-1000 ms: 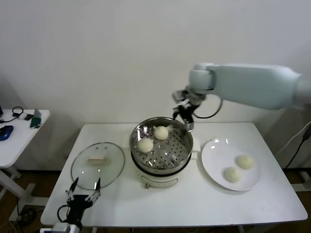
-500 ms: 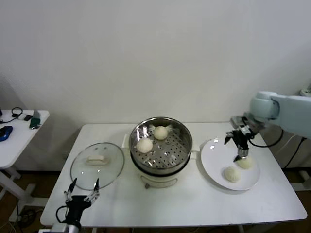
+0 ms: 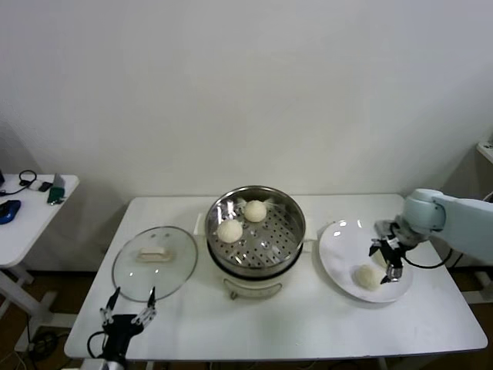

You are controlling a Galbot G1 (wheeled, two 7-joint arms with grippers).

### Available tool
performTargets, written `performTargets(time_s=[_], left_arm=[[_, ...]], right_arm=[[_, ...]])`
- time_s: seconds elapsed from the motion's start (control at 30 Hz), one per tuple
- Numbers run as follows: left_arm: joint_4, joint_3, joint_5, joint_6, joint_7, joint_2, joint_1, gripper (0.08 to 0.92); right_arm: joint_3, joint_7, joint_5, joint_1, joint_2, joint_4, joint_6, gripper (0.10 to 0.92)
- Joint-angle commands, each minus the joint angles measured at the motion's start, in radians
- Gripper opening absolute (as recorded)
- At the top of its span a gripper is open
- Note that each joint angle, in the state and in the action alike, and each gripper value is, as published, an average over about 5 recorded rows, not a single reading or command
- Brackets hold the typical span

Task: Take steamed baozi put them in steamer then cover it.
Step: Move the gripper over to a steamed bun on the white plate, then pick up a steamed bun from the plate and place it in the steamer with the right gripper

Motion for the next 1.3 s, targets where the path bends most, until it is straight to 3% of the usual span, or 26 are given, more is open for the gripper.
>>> performTargets(time_s=[0.03,0.27,0.77,1.1,1.3], left_arm=[[-0.001,-0.002,0.001,-0.002,-0.001,-0.001,0.004,0.823],[-0.001,-0.002,-0.001,-0.003,-0.002,0.001,0.005,0.823],[-0.015,0.008,0.013,-0.003,-0.002,-0.003,0.013,0.823],[-0.028,0.012,0.032,-0.002,-0.001,-0.011,0.017,0.823],[-0.03,0.015,0.041,-0.001,-0.001,-0.015,0.015,0.823]], right_arm=[[0.12,0.019,-0.052,-0.153,0.017,-0.072,-0.014,0.823],[0.137,0.019,-0.046,-0.168,0.026,-0.074,-0.02,0.819],[0.118,-0.024,-0.02,-0.064,0.025,-0.048,0.017,0.649],[-0.158,-0.137,0.087,0.448,0.145,-0.053,0.267,0.645],[-0.131,-0.172,0.074,0.698,0.278,0.004,0.405,0.645]])
